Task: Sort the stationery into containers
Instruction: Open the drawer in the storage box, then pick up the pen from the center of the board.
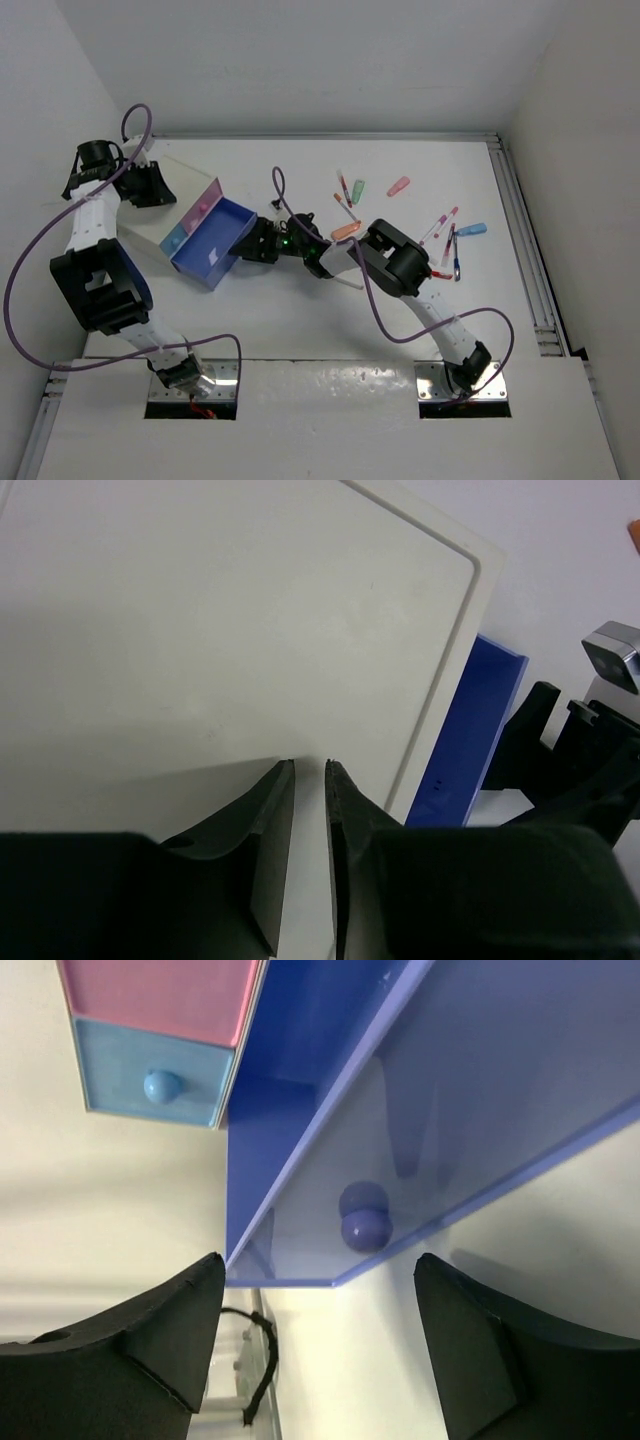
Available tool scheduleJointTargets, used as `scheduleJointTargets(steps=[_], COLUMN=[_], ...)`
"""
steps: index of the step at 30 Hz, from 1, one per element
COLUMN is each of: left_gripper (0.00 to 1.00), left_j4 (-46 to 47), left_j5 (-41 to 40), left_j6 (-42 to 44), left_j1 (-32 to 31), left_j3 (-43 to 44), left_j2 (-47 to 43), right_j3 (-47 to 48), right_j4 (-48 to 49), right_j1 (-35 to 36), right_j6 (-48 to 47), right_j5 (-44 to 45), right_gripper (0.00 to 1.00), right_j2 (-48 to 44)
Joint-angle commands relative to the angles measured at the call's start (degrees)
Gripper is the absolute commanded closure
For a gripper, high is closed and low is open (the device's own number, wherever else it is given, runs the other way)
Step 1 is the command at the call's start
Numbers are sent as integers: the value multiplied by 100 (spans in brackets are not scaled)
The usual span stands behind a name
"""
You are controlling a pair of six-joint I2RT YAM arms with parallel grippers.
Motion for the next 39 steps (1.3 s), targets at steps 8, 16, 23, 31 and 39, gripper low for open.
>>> scheduleJointTargets(steps=[8, 16, 23, 31, 39], left_gripper=[50, 39, 39, 39, 39], left_j4=[-845, -1118, -925, -442, -301], left_j5=[0, -430, -668, -861, -756], left_j6=[32, 145, 734, 823, 823], left_j1=[-499, -1474, -2257, -2969, -3049], left_j3=[1375, 2924, 1750, 596, 182], left_j2=[266, 328, -375, -876, -1140], right_j3=[-1056, -1682, -1498, -1436, -1689], right_j4=[-191, -2561, -6315, -8705, -10229], right_j1=[-153, -1101, -2489, -3053, -3537], right_j6=[-540, -2349, -4853, -6699, -8834], right_j5=[-441, -1267, -1172, 224, 1734], right_gripper=[25, 25, 35, 53, 64], right_j2=[-1584, -3008, -4247, -5092, -5619])
